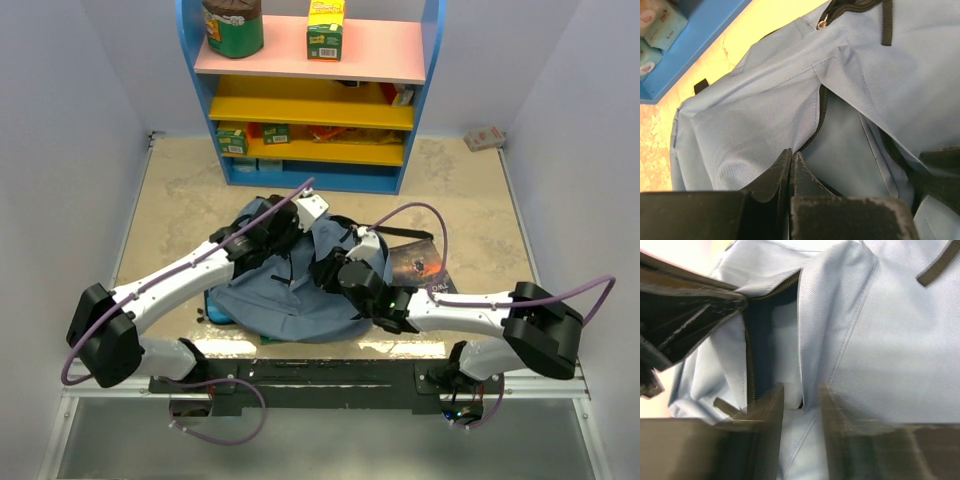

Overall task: Pack the student bag
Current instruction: Unzip the student bag at the center of the board.

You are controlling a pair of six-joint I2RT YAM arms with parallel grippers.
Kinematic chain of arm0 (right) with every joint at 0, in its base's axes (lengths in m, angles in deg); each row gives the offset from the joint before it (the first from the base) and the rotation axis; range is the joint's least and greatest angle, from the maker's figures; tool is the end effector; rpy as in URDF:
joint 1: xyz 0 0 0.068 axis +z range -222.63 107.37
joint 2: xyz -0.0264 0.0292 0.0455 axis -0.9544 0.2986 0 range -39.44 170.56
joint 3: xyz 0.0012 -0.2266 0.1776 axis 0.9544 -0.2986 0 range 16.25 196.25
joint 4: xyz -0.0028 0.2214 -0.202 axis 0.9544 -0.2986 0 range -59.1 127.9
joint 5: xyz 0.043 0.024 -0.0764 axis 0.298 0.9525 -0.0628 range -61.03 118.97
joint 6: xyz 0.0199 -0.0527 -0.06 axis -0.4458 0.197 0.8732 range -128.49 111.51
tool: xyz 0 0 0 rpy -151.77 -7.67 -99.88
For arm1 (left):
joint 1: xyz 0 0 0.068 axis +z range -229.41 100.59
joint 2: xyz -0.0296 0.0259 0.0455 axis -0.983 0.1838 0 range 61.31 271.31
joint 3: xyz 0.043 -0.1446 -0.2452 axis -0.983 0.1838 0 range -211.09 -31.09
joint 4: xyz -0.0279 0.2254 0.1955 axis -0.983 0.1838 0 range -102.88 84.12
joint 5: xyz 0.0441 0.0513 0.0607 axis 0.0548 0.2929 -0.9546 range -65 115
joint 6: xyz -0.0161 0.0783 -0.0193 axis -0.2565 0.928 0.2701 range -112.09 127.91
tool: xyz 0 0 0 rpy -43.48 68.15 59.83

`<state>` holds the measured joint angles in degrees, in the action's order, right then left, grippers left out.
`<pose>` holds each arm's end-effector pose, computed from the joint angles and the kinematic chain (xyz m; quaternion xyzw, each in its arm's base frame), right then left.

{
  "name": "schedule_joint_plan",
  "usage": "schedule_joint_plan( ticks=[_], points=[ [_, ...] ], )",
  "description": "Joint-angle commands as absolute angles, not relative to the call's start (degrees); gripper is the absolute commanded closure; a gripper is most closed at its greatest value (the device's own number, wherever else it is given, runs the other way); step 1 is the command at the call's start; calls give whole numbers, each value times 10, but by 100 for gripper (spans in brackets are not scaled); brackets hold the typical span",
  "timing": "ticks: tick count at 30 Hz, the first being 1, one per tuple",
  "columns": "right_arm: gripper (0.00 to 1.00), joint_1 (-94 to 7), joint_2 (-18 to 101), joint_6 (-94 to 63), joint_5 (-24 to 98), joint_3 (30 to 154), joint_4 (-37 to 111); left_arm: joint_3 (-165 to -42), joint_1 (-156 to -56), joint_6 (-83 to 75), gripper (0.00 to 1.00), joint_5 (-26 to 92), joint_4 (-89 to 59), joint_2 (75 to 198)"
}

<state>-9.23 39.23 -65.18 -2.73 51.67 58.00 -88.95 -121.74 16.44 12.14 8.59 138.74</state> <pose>0.1851 0.2855 0.1826 0.1032 0.8104 0.3452 0.4621 0.2744 -0.2285 0.2529 0.3464 0.8367 -0.0222 0.4236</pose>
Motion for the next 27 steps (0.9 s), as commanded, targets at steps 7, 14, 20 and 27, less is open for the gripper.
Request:
schedule_joint_plan(
  ticks=[7,14,20,27],
  points=[
    [38,-99,261,-597,-56,528,491,-886,-1202,156,100,99,78,1336],
    [42,-103,154,-685,-140,519,262,-902,-1151,158,100,108,86,1316],
    [42,-102,193,-697,-124,516,168,-903,-1141,159,100,130,98,1305],
    [42,-101,237,-734,-60,485,175,-902,-1128,167,100,123,98,1298]
  ],
)
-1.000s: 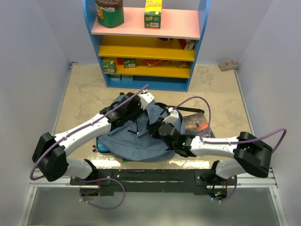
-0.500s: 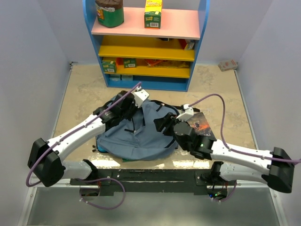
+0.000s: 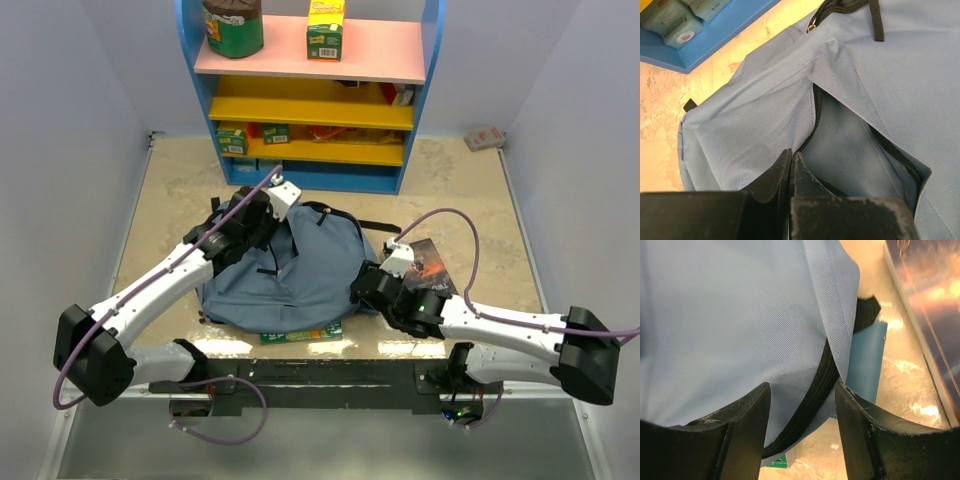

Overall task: Pack the student bag
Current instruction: Unzip the student bag at the center of the board.

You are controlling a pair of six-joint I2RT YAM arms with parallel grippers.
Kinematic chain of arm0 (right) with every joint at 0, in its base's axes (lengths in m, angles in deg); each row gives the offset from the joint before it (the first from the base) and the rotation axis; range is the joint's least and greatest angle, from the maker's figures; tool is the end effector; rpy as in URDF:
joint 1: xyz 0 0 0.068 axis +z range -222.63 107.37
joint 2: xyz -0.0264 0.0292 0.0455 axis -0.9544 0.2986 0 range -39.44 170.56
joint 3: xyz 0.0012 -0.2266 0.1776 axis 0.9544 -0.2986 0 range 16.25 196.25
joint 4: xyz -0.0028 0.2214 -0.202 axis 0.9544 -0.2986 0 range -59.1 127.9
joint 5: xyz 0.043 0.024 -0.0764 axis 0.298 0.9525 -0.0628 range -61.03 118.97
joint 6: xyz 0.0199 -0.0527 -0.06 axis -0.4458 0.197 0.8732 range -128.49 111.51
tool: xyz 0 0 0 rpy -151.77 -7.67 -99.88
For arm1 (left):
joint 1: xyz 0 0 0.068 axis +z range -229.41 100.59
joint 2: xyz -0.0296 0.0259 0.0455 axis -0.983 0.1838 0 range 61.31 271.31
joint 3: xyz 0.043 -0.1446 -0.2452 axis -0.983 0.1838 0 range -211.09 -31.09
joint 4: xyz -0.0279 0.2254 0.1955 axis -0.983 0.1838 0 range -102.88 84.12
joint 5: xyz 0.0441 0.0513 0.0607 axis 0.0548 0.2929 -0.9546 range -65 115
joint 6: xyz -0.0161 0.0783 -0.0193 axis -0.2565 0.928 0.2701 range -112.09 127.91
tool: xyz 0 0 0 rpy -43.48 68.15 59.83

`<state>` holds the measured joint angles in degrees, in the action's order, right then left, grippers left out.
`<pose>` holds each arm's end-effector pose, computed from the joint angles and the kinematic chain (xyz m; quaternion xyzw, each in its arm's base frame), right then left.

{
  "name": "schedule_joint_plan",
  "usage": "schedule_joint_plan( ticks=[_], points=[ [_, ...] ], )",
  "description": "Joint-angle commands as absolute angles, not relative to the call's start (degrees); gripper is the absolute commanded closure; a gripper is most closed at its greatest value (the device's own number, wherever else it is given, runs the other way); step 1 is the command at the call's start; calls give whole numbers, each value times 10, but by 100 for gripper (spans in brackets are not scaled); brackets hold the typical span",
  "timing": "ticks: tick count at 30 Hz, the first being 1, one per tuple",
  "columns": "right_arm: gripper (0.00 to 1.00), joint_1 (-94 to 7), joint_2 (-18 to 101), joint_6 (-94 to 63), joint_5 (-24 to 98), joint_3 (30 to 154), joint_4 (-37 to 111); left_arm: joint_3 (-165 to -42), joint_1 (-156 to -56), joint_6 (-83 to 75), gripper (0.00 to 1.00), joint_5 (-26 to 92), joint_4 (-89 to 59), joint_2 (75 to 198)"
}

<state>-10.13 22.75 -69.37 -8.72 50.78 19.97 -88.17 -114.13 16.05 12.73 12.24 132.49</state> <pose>0.1597 0.2119 0.1880 0.1096 0.8779 0.1730 0.4329 0.2822 -0.1771 0.2758 0.2855 0.8529 -0.0040 0.4371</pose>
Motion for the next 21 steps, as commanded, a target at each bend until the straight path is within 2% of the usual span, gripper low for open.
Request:
schedule_joint_plan(
  ticks=[1,10,21],
  points=[
    [42,-102,243,-740,-44,476,181,-900,-1127,167,100,123,98,1297],
    [30,-102,258,-809,-54,453,156,-880,-1126,170,100,126,92,1296],
    [31,-102,177,-840,-65,430,102,-880,-1126,167,100,137,92,1297]
  ],
)
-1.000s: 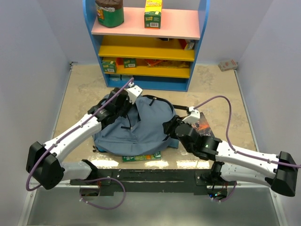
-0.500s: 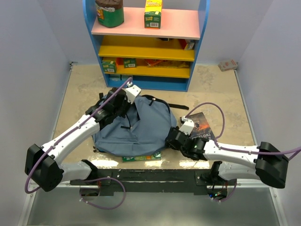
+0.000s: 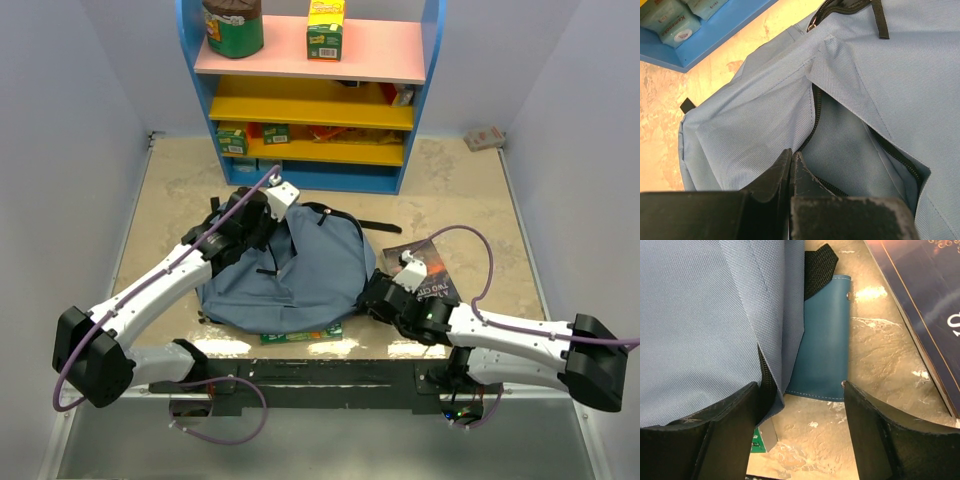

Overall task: Pack the student bag
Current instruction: Unzip the student bag at the center of the board.

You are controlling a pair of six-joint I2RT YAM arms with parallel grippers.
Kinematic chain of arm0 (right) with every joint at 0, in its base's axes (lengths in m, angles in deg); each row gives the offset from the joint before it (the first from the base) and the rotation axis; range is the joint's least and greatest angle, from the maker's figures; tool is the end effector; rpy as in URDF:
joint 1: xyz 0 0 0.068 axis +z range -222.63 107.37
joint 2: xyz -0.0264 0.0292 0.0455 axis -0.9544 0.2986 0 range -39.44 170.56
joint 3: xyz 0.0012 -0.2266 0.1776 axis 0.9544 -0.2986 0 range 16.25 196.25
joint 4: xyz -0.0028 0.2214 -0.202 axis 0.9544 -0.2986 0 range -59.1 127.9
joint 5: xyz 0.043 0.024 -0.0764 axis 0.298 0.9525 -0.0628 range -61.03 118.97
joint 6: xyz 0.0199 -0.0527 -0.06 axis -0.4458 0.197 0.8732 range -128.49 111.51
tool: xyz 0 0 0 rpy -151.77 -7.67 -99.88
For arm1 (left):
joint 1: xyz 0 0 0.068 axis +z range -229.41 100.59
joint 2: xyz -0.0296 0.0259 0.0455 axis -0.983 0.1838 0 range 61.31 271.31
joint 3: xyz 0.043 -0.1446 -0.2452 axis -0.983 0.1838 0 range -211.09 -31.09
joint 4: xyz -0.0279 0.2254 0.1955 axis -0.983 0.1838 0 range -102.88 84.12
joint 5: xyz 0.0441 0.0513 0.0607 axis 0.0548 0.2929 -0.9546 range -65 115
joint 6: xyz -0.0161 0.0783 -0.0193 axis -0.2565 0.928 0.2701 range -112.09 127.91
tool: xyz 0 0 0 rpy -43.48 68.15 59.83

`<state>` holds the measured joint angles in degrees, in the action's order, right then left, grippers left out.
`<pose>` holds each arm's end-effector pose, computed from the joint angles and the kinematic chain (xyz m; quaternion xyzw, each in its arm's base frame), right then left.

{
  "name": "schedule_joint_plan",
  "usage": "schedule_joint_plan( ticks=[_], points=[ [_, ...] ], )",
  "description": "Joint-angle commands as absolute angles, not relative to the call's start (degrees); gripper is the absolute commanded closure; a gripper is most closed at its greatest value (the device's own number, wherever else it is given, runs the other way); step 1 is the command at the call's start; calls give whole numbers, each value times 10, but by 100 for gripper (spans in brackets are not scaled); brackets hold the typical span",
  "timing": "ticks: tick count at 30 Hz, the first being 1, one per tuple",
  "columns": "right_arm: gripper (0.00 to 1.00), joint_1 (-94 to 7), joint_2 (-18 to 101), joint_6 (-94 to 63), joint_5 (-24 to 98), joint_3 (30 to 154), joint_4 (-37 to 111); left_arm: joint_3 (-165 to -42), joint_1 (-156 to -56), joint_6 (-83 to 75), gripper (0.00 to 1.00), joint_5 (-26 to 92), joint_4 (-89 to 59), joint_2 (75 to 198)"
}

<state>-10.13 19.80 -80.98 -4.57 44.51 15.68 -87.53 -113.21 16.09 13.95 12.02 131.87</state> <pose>0.1426 0.1881 0.1511 0.1698 0.8972 0.1743 0.3686 0.2822 -0.1725 0.2749 0.2832 0.8537 -0.0102 0.4369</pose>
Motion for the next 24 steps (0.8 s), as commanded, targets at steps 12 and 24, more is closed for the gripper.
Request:
schedule_joint_plan(
  ticks=[12,24],
  points=[
    [36,-104,226,-879,-86,460,49,-878,-1126,171,100,128,97,1291],
    [25,-108,129,-836,-136,526,11,-874,-1058,208,100,141,88,1285]
  ],
)
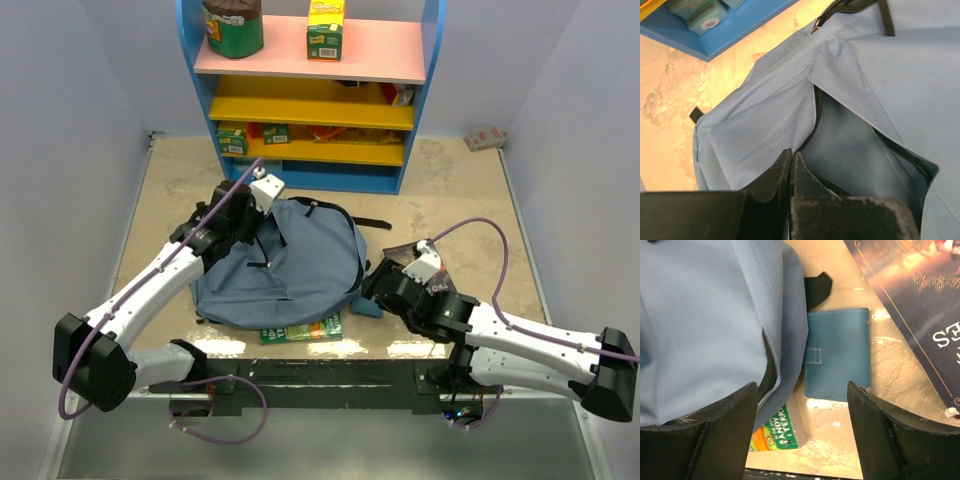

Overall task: Pack the student bag
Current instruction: Unzip the student bag at the center of the board, then pick up the personal item from the center of the board.

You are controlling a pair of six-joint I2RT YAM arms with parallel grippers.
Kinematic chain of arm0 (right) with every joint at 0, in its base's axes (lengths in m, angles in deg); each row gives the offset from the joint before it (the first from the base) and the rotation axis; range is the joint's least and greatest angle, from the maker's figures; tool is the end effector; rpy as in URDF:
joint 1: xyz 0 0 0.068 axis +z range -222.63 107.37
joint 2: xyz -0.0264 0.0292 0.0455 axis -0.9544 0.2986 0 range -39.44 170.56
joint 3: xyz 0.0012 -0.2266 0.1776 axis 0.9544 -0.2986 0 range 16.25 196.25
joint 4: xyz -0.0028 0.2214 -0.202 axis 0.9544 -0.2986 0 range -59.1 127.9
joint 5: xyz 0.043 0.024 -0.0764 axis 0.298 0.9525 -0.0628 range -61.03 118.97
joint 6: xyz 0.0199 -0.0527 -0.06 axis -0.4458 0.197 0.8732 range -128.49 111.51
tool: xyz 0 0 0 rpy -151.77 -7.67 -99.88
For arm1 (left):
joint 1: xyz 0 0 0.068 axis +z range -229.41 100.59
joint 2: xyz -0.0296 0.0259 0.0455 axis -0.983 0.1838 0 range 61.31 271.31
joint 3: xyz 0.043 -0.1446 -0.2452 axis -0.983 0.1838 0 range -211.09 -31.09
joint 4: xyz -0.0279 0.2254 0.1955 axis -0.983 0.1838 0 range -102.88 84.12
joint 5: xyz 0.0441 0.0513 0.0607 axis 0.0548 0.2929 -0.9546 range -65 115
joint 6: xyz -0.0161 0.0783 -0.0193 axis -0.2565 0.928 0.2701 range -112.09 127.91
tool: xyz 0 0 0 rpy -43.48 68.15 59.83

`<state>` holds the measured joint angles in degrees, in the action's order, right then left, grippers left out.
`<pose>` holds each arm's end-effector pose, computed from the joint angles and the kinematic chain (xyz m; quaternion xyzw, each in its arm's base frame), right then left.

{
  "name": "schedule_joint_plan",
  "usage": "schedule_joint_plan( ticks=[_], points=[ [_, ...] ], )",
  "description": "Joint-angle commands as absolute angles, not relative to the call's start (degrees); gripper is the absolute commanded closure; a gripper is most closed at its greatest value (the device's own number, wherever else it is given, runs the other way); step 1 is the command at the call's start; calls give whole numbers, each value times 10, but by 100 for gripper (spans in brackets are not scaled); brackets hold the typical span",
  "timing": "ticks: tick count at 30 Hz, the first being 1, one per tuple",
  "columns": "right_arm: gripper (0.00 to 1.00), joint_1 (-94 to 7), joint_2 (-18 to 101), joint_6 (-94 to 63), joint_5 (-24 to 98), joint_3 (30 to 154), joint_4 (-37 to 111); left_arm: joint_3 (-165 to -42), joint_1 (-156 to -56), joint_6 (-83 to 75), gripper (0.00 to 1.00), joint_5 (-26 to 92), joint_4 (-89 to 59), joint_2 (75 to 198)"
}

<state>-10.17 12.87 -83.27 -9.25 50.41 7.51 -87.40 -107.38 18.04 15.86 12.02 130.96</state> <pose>0.1435 0.1792 0.2051 0.2100 0.8662 0.1997 0.4070 0.2950 -0.1439 0.2786 0.2599 0.8591 0.0034 0.4409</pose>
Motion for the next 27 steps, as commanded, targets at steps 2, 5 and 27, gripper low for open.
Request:
schedule_joint_plan(
  ticks=[2,5,27],
  points=[
    [25,-112,153,-858,-130,525,0,-876,-1052,211,100,145,90,1284],
    [25,-115,185,-874,-118,525,-17,-876,-1041,217,100,157,95,1278],
    [13,-138,399,-851,-47,485,188,-873,-1032,218,100,201,111,1264]
  ],
)
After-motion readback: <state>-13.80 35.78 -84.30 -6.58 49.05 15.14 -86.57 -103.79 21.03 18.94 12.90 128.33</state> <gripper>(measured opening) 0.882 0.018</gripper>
